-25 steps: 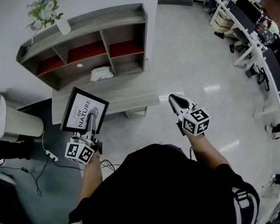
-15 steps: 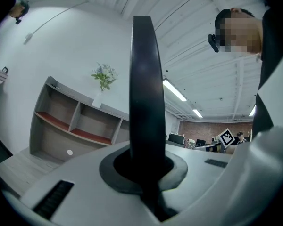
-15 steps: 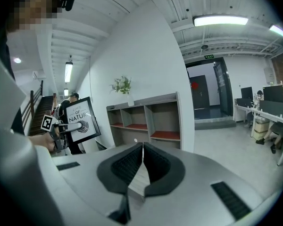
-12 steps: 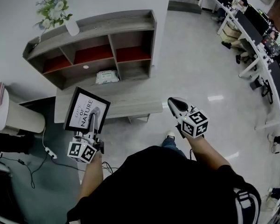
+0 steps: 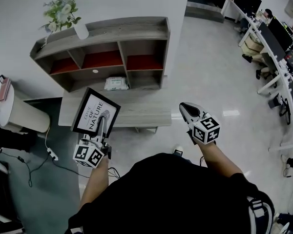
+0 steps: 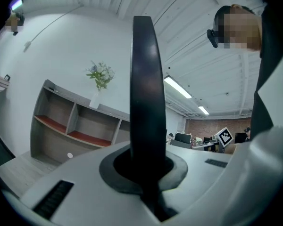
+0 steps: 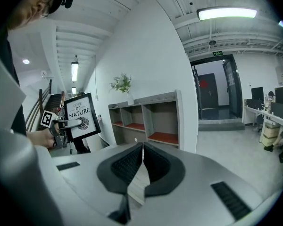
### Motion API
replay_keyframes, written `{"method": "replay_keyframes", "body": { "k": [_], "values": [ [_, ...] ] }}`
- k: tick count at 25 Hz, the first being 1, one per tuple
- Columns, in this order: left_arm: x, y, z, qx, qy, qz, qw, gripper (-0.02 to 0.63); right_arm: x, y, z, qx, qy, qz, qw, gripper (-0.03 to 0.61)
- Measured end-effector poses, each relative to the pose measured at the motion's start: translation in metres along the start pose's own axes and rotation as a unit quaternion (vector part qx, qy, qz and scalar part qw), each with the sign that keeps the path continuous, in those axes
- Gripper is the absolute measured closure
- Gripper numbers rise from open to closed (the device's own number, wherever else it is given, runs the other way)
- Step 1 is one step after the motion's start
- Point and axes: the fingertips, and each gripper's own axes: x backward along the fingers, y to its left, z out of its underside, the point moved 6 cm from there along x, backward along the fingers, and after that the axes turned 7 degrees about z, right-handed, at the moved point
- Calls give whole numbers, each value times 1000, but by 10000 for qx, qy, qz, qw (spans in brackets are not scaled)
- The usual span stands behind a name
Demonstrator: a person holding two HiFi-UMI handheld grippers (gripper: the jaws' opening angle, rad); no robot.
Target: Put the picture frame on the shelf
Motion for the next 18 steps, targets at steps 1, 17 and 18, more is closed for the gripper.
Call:
{"method": "replay_keyframes", "body": {
  "k": [1, 17, 18],
  "values": [
    [-3, -1, 1, -10, 11, -9, 10000, 585, -2, -4, -1, 11, 0, -16, 10000, 563],
    [-41, -26, 16, 74, 3, -395, 9992, 584, -19, -56, 8, -54, -25, -261, 9996, 563],
    [-44, -29, 16, 64, 11, -408, 9991, 585, -20, -60, 8, -59, -28, -282, 9996, 563]
  ]
}}
